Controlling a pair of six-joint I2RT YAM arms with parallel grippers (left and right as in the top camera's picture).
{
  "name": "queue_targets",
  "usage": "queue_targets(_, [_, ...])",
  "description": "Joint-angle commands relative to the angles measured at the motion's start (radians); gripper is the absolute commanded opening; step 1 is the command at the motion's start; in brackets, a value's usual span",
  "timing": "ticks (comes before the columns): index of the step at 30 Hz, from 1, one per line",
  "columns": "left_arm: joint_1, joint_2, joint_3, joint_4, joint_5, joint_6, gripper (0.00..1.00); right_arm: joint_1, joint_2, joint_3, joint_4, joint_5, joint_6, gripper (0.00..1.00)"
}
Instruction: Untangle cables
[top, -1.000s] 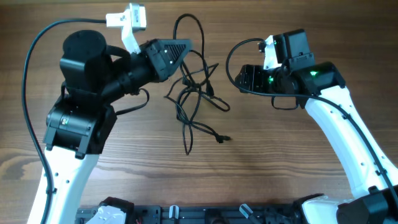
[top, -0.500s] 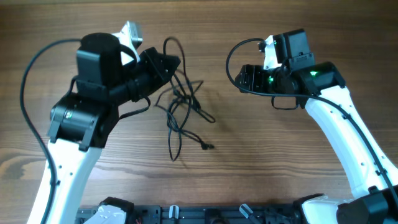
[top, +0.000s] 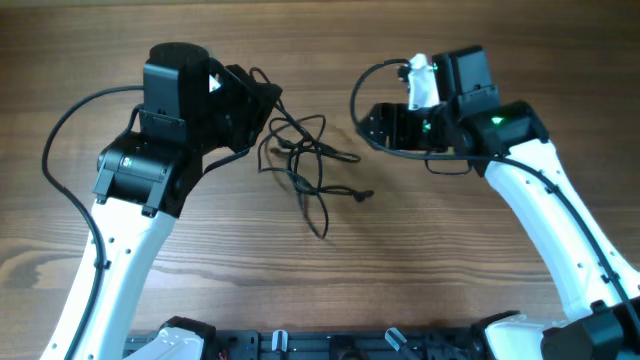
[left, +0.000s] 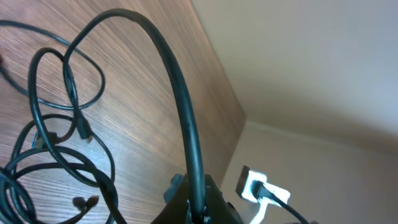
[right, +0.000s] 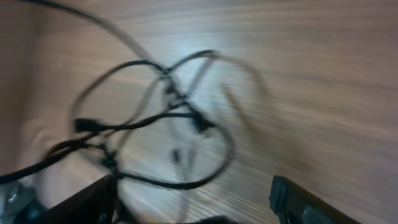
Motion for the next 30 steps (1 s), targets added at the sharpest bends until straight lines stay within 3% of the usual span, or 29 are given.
queue_targets(1, [0.004, 0.008, 0.023, -0.011, -0.06, -0.019, 0.04, 0.023, 0.011, -0.008, 0.054, -0.209, -0.069, 0.79])
queue_targets(7, [0.005, 0.009, 0.023, -0.009, -0.068, -0.092, 0.04, 0.118, 0.011, -0.008, 0.085, -0.2, -0.133, 0.75])
queue_targets(11, [0.004, 0.009, 0.023, -0.006, -0.068, -0.125, 0.04, 0.158, 0.034, -0.008, 0.091, -0.137, -0.1, 0.72])
queue_targets(15, [0.004, 0.009, 0.023, 0.003, -0.067, -0.143, 0.04, 0.197, 0.116, -0.008, 0.132, -0.137, -0.055, 0.64])
queue_targets(19, [0.005, 0.009, 0.023, 0.003, -0.067, -0.143, 0.04, 0.207, 0.185, -0.008, 0.167, -0.064, 0.029, 0.45])
queue_targets(21, [0.005, 0.009, 0.023, 0.003, -0.068, -0.142, 0.04, 0.203, 0.192, -0.008, 0.171, 0.008, 0.066, 0.26])
queue_targets(25, [0.03, 0.008, 0.023, 0.013, -0.067, -0.142, 0.04, 0.173, 0.19, -0.008, 0.16, 0.122, 0.12, 0.05])
queue_targets(30, [0.1, -0.031, 0.023, 0.162, 0.015, -0.142, 0.04, 0.123, 0.19, -0.008, 0.095, 0.2, 0.151, 0.04])
